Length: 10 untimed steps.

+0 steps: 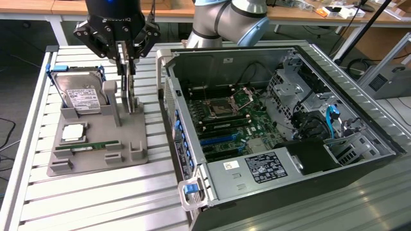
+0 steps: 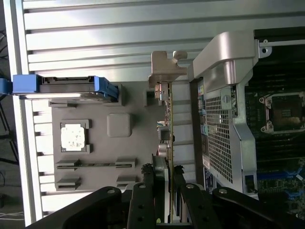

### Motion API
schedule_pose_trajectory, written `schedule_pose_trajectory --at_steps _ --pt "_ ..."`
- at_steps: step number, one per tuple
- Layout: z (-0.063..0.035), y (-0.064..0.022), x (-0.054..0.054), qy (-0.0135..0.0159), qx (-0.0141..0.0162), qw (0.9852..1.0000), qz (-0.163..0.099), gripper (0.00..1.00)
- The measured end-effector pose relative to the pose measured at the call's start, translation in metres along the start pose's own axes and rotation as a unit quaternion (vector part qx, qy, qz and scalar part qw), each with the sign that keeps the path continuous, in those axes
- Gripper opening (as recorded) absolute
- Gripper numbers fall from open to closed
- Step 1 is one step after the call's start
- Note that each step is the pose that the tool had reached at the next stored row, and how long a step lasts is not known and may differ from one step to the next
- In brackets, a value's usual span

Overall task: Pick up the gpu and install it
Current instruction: 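Pick up the gpu and move the gpu toward the slot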

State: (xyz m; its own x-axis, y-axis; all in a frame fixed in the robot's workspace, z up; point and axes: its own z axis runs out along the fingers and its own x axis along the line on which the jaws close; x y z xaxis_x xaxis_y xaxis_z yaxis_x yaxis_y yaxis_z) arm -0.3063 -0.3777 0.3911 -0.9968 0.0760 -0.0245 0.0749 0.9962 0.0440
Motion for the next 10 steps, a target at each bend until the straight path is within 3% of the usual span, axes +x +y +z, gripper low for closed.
schedule_pose_trajectory --at_steps 10 --pt "-0.0036 0.0002 -0.0001 0.0 0.0 1.0 0.0 0.27"
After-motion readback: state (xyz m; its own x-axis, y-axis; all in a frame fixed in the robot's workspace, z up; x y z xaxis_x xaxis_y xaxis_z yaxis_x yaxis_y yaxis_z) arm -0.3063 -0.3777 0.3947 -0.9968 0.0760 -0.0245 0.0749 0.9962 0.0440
